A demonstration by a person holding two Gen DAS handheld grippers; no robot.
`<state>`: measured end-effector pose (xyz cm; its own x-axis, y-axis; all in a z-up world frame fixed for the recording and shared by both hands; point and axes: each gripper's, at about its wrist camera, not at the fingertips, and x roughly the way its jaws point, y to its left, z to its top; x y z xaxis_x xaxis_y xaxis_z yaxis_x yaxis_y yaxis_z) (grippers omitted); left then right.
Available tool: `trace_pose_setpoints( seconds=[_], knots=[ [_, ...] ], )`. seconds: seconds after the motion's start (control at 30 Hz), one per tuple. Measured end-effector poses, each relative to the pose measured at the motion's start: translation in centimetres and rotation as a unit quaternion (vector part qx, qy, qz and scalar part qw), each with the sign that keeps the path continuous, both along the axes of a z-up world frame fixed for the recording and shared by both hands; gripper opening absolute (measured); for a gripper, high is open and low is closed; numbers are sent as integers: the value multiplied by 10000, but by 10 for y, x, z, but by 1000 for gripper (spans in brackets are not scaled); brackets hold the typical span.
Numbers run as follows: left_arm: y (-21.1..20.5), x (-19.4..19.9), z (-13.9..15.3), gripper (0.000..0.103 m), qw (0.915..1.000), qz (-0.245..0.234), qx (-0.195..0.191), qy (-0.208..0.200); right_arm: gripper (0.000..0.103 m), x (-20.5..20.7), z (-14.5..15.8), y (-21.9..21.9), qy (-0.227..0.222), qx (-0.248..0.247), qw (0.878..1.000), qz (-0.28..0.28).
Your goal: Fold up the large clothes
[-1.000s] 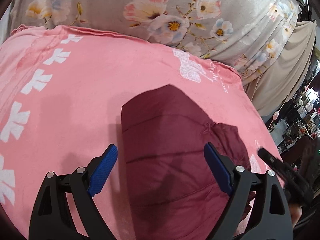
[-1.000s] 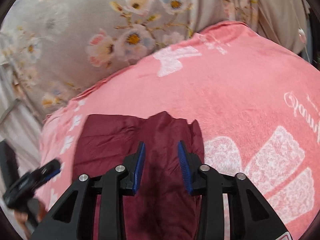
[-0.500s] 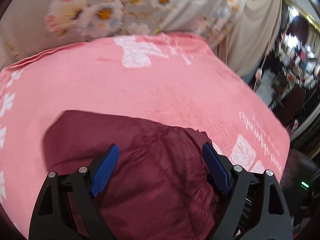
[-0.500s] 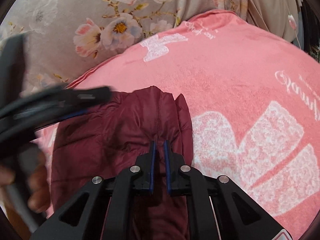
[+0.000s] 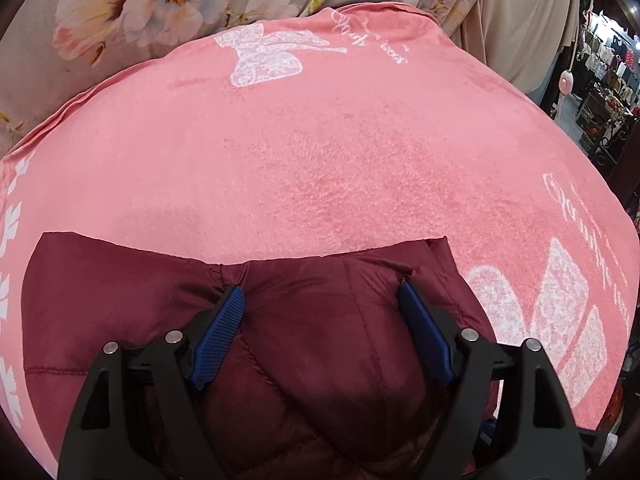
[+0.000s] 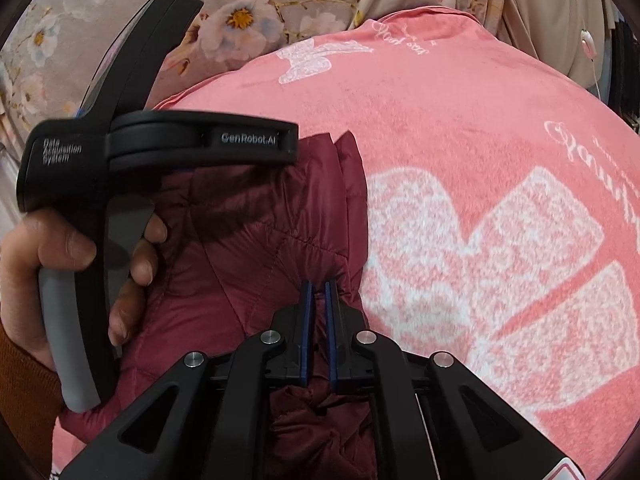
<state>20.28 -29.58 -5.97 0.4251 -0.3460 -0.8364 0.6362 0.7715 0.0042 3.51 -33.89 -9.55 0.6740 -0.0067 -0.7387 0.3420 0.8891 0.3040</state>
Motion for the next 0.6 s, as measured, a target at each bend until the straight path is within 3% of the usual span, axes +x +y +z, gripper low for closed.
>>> trace_pose_setpoints(
  seconds=[0.1, 0.2, 0.23, 0.3, 0.33, 0.37, 0.47, 0.6],
  knots=[
    [-4, 2, -4, 78, 9999, 12, 68, -77, 3, 2, -3, -3, 8, 133, 9999, 14],
    [16, 0, 12, 72, 9992, 106, -394, 34, 11, -4, 5, -7, -140, 170, 9998, 27],
    [28, 1, 19, 71, 9980, 171, -602, 103, 17, -6, 7, -7, -168, 134, 9998, -14],
    [69, -1, 40, 76, 9927, 407, -1121, 191, 49, -8, 9, -10, -167, 85, 9996, -204],
    [87, -1, 47, 86, 9902, 578, -1262, 157, 51, -7, 7, -13, -167, 207, 9994, -241],
    [111, -1, 54, 90, 9862, 819, -1434, 114, 52, -6, 5, -15, -156, 344, 9990, -221],
    [164, 2, 57, 92, 9792, 1225, -1596, 264, 52, -1, 0, -22, -144, 865, 9960, -178],
    [216, 2, 31, 95, 9689, 1610, -1688, 825, 52, 3, -10, -25, -91, 1314, 9913, 6]
  ],
)
